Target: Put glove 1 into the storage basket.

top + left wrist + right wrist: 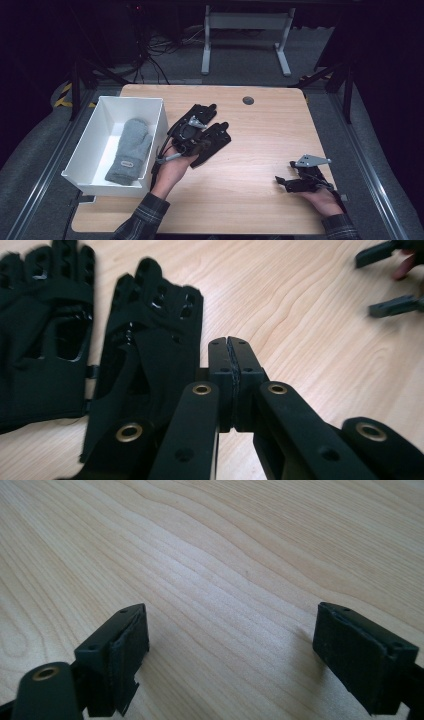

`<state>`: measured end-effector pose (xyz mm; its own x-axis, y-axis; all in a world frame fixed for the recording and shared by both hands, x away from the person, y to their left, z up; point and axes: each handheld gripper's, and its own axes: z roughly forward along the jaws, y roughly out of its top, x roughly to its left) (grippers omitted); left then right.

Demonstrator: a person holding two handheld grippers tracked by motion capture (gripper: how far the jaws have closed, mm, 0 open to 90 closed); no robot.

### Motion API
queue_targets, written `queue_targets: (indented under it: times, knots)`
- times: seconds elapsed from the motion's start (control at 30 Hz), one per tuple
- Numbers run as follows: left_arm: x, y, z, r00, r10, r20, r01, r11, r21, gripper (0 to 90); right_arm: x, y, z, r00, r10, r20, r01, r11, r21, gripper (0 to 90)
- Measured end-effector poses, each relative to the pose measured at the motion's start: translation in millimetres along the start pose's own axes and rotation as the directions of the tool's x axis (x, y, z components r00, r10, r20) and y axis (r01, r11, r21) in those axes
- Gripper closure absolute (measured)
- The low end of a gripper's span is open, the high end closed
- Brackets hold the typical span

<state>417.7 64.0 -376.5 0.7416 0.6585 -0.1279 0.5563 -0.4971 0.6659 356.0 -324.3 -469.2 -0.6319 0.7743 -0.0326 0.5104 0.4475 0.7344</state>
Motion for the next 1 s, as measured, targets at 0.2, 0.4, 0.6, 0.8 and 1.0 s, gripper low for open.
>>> queue_targets:
  times: [0.2,0.4,0.6,0.8,1.0]
  knots:
    - [10.6,-13.6,25.9,0.9994,-0.024,-0.026,0.025,0.9996,0.017,89.9,-0.1,-0.1,-0.1,1.0,0.0,-0.002,0.0,1.0,0.0,14.9]
    - [26.4,-27.5,45.4,0.9982,-0.053,-0.027,0.054,0.9974,0.048,89.9,0.0,-0.1,-0.2,1.0,0.0,-0.002,0.0,1.0,-0.001,14.9]
    - [30.8,-35.4,59.9,0.998,-0.057,-0.027,0.059,0.995,0.08,90.0,0.1,-0.2,-0.2,1.0,0.0,-0.005,0.0,1.0,-0.002,14.9]
    - [26.6,-35.7,64.5,0.9986,-0.052,0.007,0.051,0.9939,0.098,90.0,0.2,-0.5,-0.4,1.0,-0.001,-0.006,0.001,1.0,-0.002,14.9]
    - [8.5,-32.6,69.3,0.9981,-0.012,0.061,0.004,0.9925,0.122,90.0,0.2,-0.5,-0.4,1.0,0.0,-0.007,0.0,1.0,-0.002,14.8]
